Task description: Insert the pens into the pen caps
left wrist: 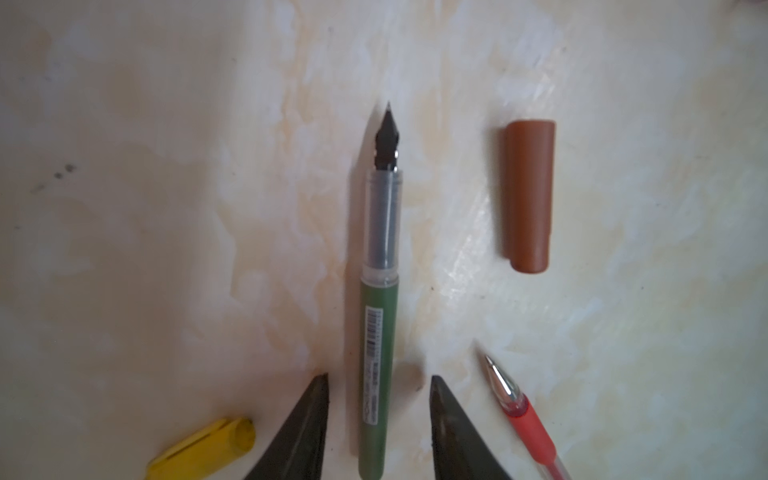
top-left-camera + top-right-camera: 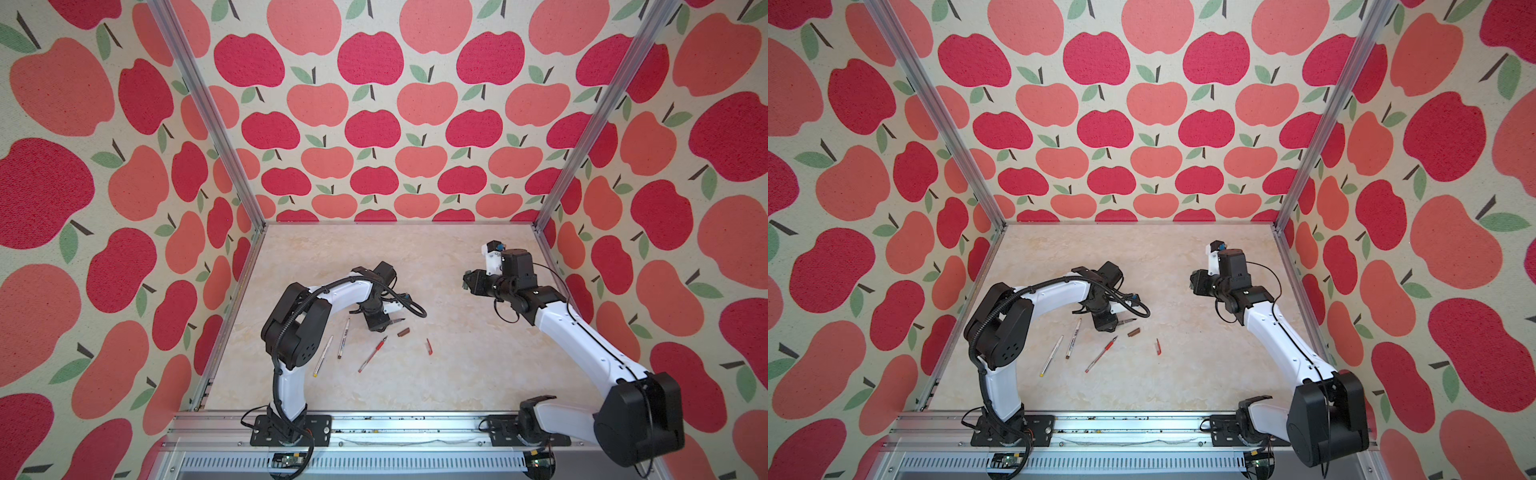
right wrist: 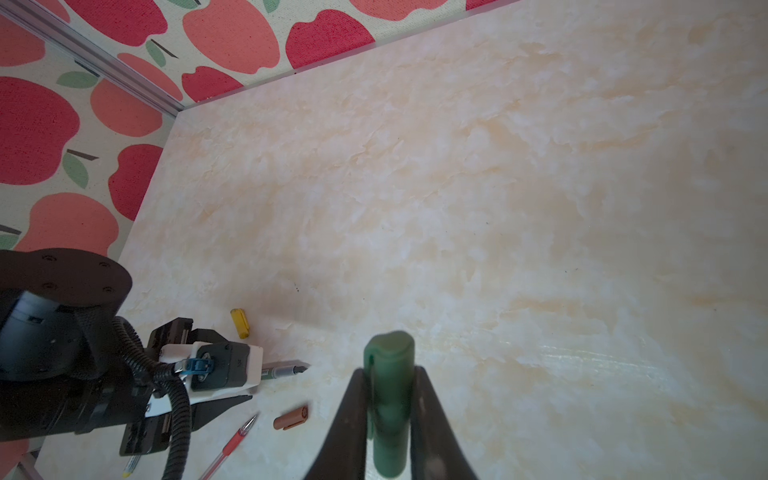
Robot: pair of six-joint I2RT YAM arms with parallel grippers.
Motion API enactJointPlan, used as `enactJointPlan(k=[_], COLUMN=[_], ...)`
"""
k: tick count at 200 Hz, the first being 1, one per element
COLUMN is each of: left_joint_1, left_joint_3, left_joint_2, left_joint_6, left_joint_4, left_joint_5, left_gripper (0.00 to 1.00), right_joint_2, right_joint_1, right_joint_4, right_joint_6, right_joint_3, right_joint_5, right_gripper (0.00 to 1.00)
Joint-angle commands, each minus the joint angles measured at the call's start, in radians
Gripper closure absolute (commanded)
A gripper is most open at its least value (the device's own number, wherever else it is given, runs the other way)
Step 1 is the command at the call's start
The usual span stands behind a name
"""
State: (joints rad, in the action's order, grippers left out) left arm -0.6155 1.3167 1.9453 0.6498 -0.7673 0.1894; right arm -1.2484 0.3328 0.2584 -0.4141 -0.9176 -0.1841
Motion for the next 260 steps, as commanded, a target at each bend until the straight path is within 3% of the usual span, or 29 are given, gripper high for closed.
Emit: enactJointPlan(k=[1, 39, 109, 169, 229, 260], left_joint_1=[-0.006, -0.018, -0.025, 0.015, 0.048, 0.061], left_joint_3=[0.025, 0.027, 0.018, -0.021, -0.206, -0.31], left_joint_2=[0.032, 0.064, 0.054, -0.059, -0.239, -0.341], left_joint_6=[0.019, 0.029, 0.014, -0.048, -0.144, -0.24], left_joint_4=[-0.017, -0.023, -0.001, 0.137, 0.471, 0.677], left_joint_5=[-0.045, -0.068, -0.033, 0.091, 0.2, 0.28], left_gripper=[0.58, 0.69, 1.0, 1.0, 1.0, 1.0], right_joint_2=[0.027, 0.036, 0.044, 0.064, 0.088, 0.091], right_joint_1=[-0.009, -0.021, -0.038, -0.04, -0.04, -0.039], right_joint_4=[-0.008, -0.007, -0.016, -0.026, -0.121, -0.259], right_joint_6=[-0.001, 0.001, -0.006, -0.015, -0.107, -0.202], right_joint_3=[0.015, 0.015, 0.008, -0.005, 0.024, 0.077], right_joint_5=[-0.006, 0.001, 0.008, 0.026, 0.016, -0.058], right_gripper=[0.82, 0.82, 0.81, 0.8, 0.8, 0.8])
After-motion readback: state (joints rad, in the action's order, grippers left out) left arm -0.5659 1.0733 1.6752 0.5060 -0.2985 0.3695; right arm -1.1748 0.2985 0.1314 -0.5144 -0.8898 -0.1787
